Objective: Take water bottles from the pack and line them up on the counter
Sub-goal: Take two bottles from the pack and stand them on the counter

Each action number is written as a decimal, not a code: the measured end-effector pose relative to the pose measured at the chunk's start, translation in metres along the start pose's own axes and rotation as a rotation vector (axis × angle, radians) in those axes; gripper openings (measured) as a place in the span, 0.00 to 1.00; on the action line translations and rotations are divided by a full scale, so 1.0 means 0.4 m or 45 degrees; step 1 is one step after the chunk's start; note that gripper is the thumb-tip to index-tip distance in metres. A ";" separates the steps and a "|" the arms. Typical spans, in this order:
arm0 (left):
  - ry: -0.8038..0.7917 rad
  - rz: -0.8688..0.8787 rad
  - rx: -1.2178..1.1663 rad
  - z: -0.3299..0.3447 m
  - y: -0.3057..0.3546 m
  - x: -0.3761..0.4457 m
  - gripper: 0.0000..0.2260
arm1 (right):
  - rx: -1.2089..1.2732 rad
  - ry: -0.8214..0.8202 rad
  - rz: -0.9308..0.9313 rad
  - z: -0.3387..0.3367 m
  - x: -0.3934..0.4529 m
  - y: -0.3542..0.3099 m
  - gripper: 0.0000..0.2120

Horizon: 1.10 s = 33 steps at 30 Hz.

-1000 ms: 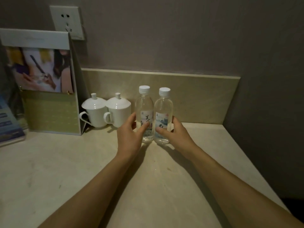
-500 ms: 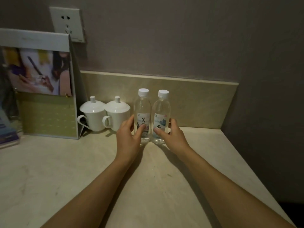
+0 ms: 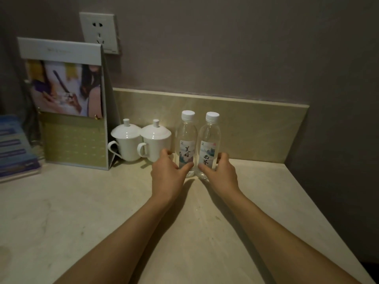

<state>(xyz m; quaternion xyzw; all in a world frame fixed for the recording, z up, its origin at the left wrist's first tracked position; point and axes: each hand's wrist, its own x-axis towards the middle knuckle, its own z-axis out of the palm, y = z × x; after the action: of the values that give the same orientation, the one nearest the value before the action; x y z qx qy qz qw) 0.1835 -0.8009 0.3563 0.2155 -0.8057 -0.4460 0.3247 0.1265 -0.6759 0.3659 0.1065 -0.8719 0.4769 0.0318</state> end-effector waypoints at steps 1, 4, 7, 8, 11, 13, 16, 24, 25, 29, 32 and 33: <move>-0.013 0.023 0.013 0.000 -0.001 0.001 0.24 | 0.000 0.005 0.004 0.001 -0.001 -0.001 0.22; 0.000 0.080 0.040 0.007 -0.005 0.005 0.18 | 0.001 0.002 0.001 0.001 -0.002 -0.003 0.21; 0.001 0.114 0.040 0.014 -0.008 0.007 0.13 | -0.004 -0.002 -0.009 0.004 0.002 -0.007 0.21; -0.001 0.120 0.029 0.015 -0.010 0.010 0.13 | -0.006 -0.003 -0.013 0.006 0.004 -0.008 0.20; -0.006 0.130 -0.003 0.016 -0.013 0.021 0.12 | 0.006 -0.002 -0.015 0.015 0.015 -0.014 0.20; -0.005 0.141 0.016 0.020 -0.014 0.030 0.12 | 0.012 -0.001 -0.011 0.022 0.022 -0.016 0.20; 0.010 0.146 0.043 0.028 -0.018 0.040 0.11 | 0.009 0.006 -0.012 0.032 0.030 -0.019 0.20; 0.054 0.107 0.034 0.038 -0.017 0.056 0.13 | 0.013 0.031 -0.022 0.048 0.053 -0.019 0.20; 0.059 0.108 0.037 0.040 -0.017 0.058 0.13 | 0.011 0.033 -0.025 0.049 0.056 -0.019 0.20; 0.054 0.104 0.057 0.047 -0.015 0.064 0.11 | -0.006 0.041 -0.032 0.052 0.064 -0.019 0.20; 0.053 0.097 0.063 0.050 -0.015 0.068 0.10 | -0.014 0.045 -0.040 0.055 0.070 -0.017 0.20; 0.057 0.098 0.071 0.050 -0.015 0.069 0.09 | -0.014 0.045 -0.042 0.055 0.073 -0.017 0.20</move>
<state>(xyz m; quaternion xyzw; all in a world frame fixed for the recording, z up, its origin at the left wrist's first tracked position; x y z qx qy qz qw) 0.1504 -0.8099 0.3522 0.2033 -0.8180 -0.4057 0.3535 0.1004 -0.7024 0.3640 0.1123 -0.8720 0.4732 0.0557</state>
